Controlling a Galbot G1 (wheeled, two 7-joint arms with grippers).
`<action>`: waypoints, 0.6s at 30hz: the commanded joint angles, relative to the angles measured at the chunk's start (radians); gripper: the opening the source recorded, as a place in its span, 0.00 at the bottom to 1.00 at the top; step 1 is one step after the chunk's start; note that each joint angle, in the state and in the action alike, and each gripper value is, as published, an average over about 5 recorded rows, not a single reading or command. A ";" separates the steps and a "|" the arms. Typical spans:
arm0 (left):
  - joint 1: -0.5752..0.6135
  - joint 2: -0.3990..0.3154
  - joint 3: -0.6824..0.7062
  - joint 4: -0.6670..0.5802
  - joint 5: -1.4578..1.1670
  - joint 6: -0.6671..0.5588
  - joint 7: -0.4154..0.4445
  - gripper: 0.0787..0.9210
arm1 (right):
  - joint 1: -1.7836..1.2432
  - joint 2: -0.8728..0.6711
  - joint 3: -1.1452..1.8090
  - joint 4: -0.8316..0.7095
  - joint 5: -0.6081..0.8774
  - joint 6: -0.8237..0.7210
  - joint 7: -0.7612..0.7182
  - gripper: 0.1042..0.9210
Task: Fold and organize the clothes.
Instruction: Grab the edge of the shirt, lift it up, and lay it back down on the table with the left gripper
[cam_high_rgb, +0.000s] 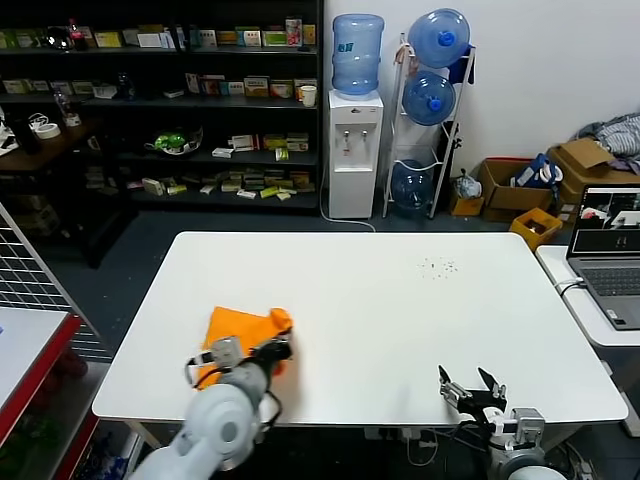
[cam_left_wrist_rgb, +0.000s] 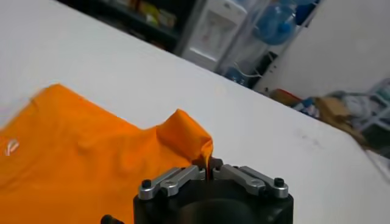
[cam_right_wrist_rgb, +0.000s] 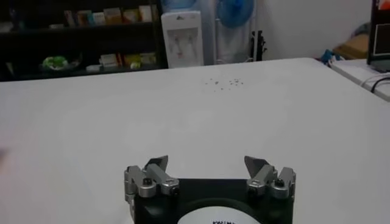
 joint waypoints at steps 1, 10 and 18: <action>-0.190 -0.386 0.241 0.265 0.081 0.027 -0.052 0.04 | -0.021 0.025 0.017 0.017 -0.017 -0.004 0.002 0.88; -0.183 -0.404 0.245 0.337 0.209 0.008 0.016 0.04 | -0.015 0.008 0.016 0.018 -0.005 -0.004 0.000 0.88; -0.167 -0.427 0.246 0.340 0.279 -0.019 0.083 0.04 | -0.047 -0.024 0.054 0.042 -0.013 0.044 -0.068 0.88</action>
